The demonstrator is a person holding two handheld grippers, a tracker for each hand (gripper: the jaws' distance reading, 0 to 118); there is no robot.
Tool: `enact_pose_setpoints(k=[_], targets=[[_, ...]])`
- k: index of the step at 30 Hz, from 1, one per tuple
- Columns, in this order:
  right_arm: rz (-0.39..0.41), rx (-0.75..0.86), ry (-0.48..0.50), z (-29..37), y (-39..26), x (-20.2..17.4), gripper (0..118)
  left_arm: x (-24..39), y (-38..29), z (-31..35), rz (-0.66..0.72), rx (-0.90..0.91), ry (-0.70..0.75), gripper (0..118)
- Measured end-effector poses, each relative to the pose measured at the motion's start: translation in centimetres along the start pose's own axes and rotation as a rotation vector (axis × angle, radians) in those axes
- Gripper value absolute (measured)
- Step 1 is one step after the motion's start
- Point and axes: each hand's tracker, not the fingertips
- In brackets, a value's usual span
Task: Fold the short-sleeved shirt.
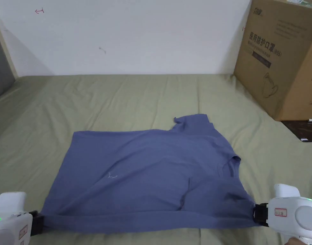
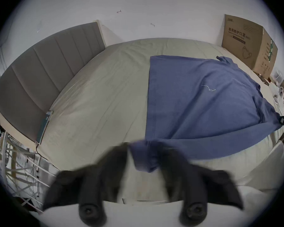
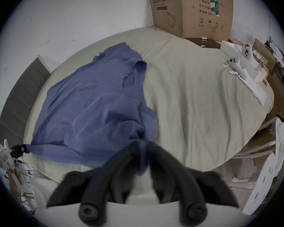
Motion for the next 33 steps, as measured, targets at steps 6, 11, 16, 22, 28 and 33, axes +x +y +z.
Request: enact_pose_setpoints(k=[6, 11, 16, 22, 28, 33], targets=[[0.062, 0.022, -0.034, 1.3, -0.3, -0.2, 84, -0.5, -0.2, 2.4, 0.067, 0.017, -0.065, 115], [0.107, 0.064, 0.001, 2.8, -0.7, -1.1, 0, -0.7, -1.2, 4.7, 0.088, 0.064, -0.118, 0], [0.105, 0.035, 0.039, 2.7, -2.1, -1.8, 0, -1.0, -3.8, 4.0, 0.184, -0.02, -0.206, 0], [0.113, 0.003, 0.043, 1.8, -2.2, -2.1, 0, -1.9, -4.3, 2.8, 0.176, -0.044, -0.115, 72], [0.117, -0.015, 0.038, 1.2, -2.0, -2.3, 0, -3.9, -1.7, 0.0, 0.296, -0.016, -0.163, 108], [0.117, -0.038, 0.036, 0.4, -2.2, -2.3, 0, -4.6, -0.2, -3.7, 0.35, -0.047, -0.221, 26]])
